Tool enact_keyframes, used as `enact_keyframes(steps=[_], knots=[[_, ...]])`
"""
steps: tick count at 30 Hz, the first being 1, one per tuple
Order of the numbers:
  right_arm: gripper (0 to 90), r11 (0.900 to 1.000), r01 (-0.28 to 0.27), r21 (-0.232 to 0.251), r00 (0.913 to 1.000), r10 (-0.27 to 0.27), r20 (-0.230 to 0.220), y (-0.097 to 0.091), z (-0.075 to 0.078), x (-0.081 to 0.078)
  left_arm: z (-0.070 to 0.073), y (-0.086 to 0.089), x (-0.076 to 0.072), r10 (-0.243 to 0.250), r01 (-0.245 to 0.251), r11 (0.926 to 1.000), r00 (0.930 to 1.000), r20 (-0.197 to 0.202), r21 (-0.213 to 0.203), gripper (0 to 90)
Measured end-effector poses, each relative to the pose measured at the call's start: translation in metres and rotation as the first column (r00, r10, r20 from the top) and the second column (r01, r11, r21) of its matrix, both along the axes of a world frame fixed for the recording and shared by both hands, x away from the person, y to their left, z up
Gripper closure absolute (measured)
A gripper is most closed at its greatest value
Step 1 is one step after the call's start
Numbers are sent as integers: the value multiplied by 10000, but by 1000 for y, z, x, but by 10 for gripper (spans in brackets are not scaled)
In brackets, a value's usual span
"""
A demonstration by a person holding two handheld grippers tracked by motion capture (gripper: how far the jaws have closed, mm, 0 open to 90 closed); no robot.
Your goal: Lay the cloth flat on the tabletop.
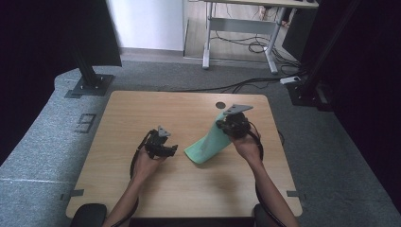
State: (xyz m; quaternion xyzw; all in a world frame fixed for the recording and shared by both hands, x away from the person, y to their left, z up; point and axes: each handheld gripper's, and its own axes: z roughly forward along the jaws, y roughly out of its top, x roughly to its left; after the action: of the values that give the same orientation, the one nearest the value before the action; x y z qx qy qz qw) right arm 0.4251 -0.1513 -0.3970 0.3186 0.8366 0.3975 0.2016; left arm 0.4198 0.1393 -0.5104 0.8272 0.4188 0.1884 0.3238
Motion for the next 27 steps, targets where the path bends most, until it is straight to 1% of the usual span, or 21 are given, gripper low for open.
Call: enact_keyframes(steps=[1, 2, 3, 4, 5, 6, 7, 8, 9, 10, 12, 13, 14, 15, 17, 18, 21, 23, 25, 27], knots=[[858, 9994, -344, 24, 9994, 344, -83, 11, -2, -1, 1, 2, 0, 42, -42, 10000, 10000, -1, -51, 296], [854, 9977, -671, -3, 9974, 671, -250, 24, -7, -2, 1, 4, 0, 108, -108, 9999, 9999, 3, -96, 296], [844, 9945, -1046, -67, 9934, 1041, -477, 37, -16, -3, 1, 6, 0, 157, -158, 9998, 9999, -5, -125, 296], [811, 9906, -1366, -62, 9876, 1357, -783, 51, -27, -4, 2, 9, 0, 202, -202, 9997, 9998, -4, -133, 296], [755, 9846, -1747, -36, 9781, 1732, -1155, 63, -40, -4, 2, 11, -1, 252, -252, 9996, 9997, 3, -159, 296], [688, 9780, -2087, -63, 9655, 2050, -1608, 75, -54, -4, 2, 14, -1, 283, -283, 9995, 9996, -15, -151, 296], [641, 9724, -2315, -305, 9574, 2222, -1845, 85, -66, -5, 2, 17, -2, 294, -294, 9995, 9996, -14, -152, 296], [606, 9679, -2460, -518, 9533, 2320, -1932, 90, -75, -6, 3, 20, -2, 325, -325, 9993, 9995, 5, -161, 296], [585, 9669, -2484, -578, 9515, 2324, -2014, 92, -80, -6, 3, 23, -3, 351, -351, 9991, 9994, -15, -232, 296], [571, 9685, -2445, -476, 9513, 2301, -2052, 91, -82, -6, 4, 26, -4, 374, -373, 9988, 9993, 22, -326, 296], [543, 9773, -2095, -307, 9599, 1996, -1971, 80, -78, -3, 5, 29, -4, 390, -390, 9977, 9992, -10, -552, 300], [533, 9822, -1859, -255, 9668, 1783, -1831, 72, -73, -1, 5, 29, -4, 352, -354, 9973, 9994, -31, -645, 307], [530, 9873, -1578, -169, 9718, 1523, -1802, 62, -69, 1, 6, 27, -3, 279, -282, 9968, 9996, -53, -742, 309], [529, 9904, -1378, -91, 9760, 1342, -1717, 52, -64, 3, 6, 25, -4, 208, -211, 9963, 9998, -55, -828, 310], [529, 9957, -919, -70, 9831, 896, -1593, 32, -59, 6, 7, 18, -5, -61, 55, 9946, 10000, -50, -1039, 313], [529, 9974, -715, -94, 9848, 691, -1593, 22, -58, 7, 7, 14, -6, -208, 200, 9943, 9998, -58, -1049, 316], [529, 9996, -166, -229, 9842, 123, -1764, -4, -64, 9, 8, 2, -9, -744, 738, 9930, 9972, -33, -921, 319], [527, 9998, 76, -205, 9811, -114, -1929, -18, -72, 8, 8, -5, -12, -1026, 1020, 9906, 9947, -20, -916, 323], [516, 9995, 188, -264, 9787, -238, -2039, -27, -81, 6, 7, -11, -14, -1250, 1240, 9883, 9921, -51, -893, 330], [499, 9991, 312, -286, 9759, -366, -2153, -33, -90, 5, 4, -16, -14, -1348, 1335, 9888, 9908, -154, -673, 331]])
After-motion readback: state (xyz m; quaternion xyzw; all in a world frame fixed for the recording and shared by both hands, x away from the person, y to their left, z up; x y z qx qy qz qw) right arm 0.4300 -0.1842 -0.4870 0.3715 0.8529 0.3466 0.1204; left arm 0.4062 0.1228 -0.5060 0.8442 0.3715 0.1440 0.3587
